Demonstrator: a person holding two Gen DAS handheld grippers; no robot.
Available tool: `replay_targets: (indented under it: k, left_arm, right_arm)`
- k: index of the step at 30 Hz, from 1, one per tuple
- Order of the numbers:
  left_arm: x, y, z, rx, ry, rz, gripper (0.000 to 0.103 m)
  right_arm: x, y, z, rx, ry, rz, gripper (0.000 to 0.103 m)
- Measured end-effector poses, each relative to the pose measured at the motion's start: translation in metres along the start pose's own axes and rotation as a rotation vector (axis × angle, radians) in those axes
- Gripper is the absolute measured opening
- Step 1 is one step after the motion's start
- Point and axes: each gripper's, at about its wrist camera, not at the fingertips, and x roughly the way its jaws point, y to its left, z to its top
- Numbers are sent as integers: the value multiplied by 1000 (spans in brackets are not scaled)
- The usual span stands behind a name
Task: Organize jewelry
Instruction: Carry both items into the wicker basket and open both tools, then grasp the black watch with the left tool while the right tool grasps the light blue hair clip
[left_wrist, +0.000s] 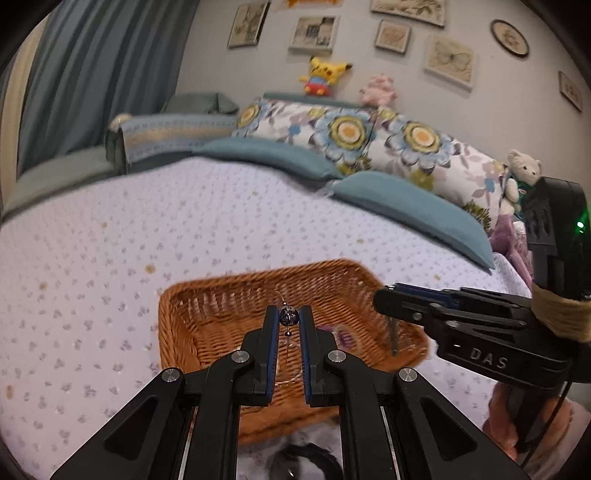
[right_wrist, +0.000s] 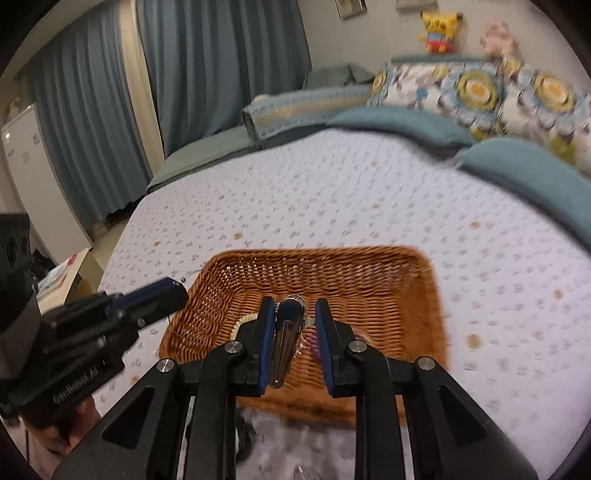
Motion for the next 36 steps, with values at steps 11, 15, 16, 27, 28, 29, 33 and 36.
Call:
replay_targets:
  k: [11, 15, 16, 27, 28, 29, 33, 36]
  left_arm:
    - [50, 24, -34, -56, 120, -13, 11]
    - [56, 19, -39, -30, 132, 21, 11]
    - [55, 19, -39, -30, 130, 24, 11]
    - [30, 14, -28, -29, 65, -22, 55]
    - [26, 13, -26, -20, 55, -26, 55]
    - [21, 11, -24, -13, 49, -30, 55]
    - [-10, 8, -14, -39, -6, -58, 55]
    - [-49, 6, -15, -69, -57, -93, 55]
  right_arm:
    - [64, -23, -29, 130, 118, 16, 25]
    - [65, -25, -27, 125, 113, -11, 25]
    - [66, -24, -26, 122, 118, -25, 25]
    - [48, -38, -21, 188, 118, -14, 47]
    - [42, -36, -19, 182, 112, -14, 47]
    - [36, -33, -18, 176, 109, -8, 47]
    - [3, -18, -15, 126, 95, 4, 47]
    - [-35, -2, -20, 55, 57, -16, 47]
